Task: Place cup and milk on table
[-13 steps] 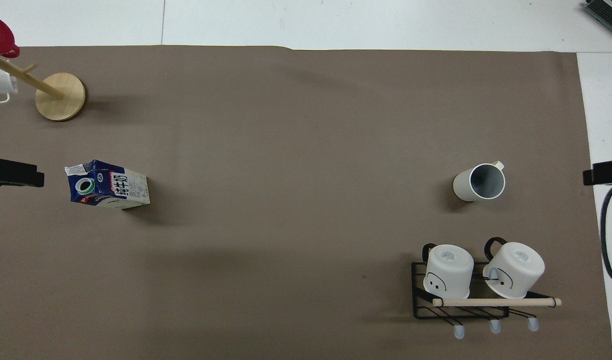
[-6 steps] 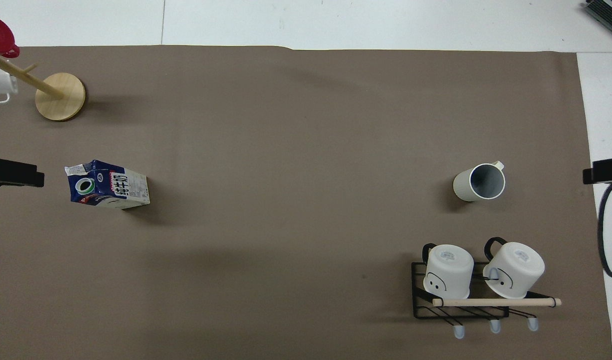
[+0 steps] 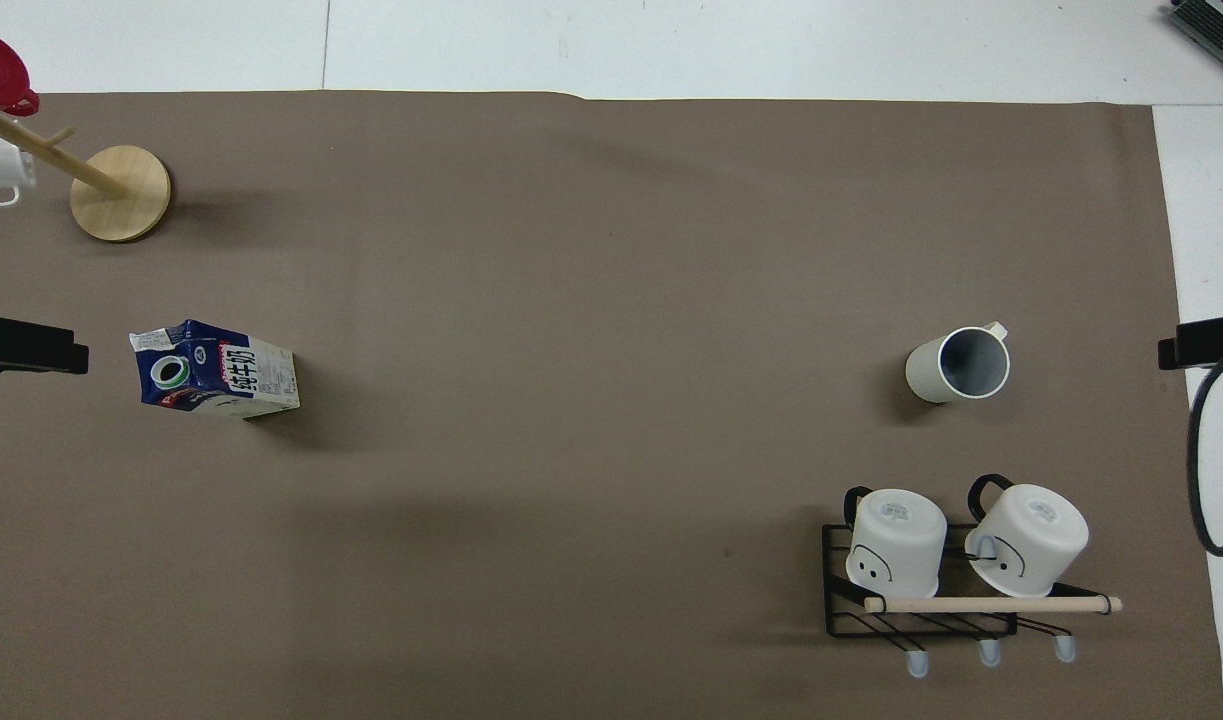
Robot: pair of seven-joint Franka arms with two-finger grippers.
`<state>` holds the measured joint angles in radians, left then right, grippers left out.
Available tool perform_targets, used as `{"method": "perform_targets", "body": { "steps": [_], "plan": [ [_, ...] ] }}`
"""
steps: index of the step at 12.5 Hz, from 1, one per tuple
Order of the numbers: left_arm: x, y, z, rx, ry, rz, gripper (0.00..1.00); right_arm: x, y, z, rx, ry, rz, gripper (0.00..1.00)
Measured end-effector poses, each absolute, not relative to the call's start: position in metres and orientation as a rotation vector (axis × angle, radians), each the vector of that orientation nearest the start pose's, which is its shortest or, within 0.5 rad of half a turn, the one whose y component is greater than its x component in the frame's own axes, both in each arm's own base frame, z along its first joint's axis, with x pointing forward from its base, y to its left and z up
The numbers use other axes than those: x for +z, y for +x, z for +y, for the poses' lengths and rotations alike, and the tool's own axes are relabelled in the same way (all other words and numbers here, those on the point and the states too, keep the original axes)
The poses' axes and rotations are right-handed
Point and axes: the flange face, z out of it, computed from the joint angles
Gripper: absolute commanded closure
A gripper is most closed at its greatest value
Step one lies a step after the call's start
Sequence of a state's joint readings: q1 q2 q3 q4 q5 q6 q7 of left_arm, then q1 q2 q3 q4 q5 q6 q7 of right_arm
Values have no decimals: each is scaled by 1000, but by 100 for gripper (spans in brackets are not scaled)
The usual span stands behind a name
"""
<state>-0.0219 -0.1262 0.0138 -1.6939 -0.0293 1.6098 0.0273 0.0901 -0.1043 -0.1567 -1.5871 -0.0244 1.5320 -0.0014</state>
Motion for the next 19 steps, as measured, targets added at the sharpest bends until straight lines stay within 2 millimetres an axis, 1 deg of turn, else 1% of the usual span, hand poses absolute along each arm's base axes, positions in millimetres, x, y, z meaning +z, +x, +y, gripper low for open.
{"method": "perform_targets", "body": {
  "steps": [10, 14, 19],
  "plan": [
    [637, 518, -7, -67, -3171, 56, 0, 668, 516, -42, -74, -3149, 104, 0],
    [637, 518, -7, -67, -3171, 56, 0, 668, 516, -42, -74, -3151, 63, 0],
    [637, 518, -10, -67, -3170, 65, 0, 668, 516, -42, -73, -3151, 62, 0]
  ]
}}
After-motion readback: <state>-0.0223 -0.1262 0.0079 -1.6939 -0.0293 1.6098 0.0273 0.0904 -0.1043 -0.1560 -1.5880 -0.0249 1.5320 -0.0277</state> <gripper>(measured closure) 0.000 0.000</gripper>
